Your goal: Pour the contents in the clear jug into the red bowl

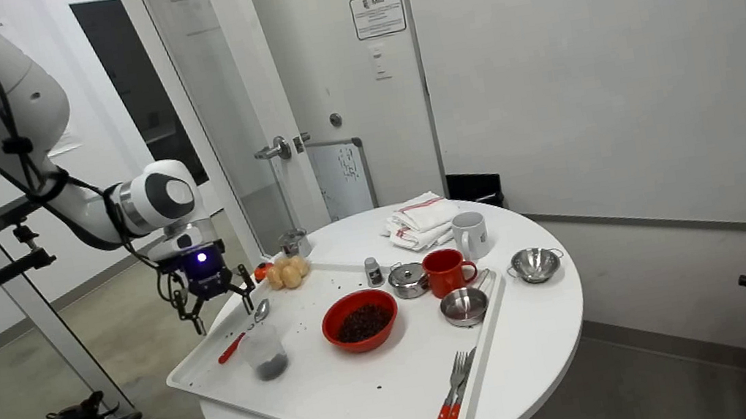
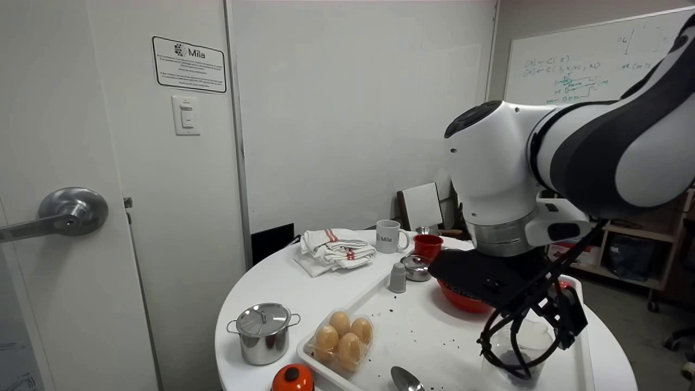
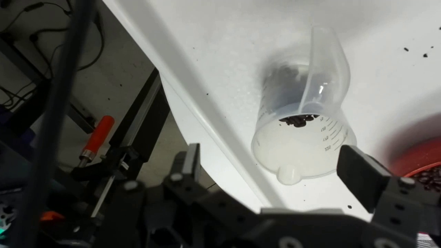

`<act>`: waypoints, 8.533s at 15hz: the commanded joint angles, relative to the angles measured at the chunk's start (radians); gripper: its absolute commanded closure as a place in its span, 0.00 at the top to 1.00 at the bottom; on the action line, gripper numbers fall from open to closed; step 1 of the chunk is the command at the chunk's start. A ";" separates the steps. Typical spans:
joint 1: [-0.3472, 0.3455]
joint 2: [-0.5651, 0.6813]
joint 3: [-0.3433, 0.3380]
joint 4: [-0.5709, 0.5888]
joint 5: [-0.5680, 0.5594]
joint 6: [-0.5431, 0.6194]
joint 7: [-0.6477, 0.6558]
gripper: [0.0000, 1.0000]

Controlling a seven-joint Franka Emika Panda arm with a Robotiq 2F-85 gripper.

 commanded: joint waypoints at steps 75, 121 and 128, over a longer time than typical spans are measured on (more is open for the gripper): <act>-0.301 0.157 -0.005 0.496 0.353 -0.407 -0.946 0.07; -0.685 0.494 -0.050 1.070 1.051 -1.256 -1.549 0.07; -0.664 0.465 -0.075 1.058 1.045 -1.243 -1.612 0.27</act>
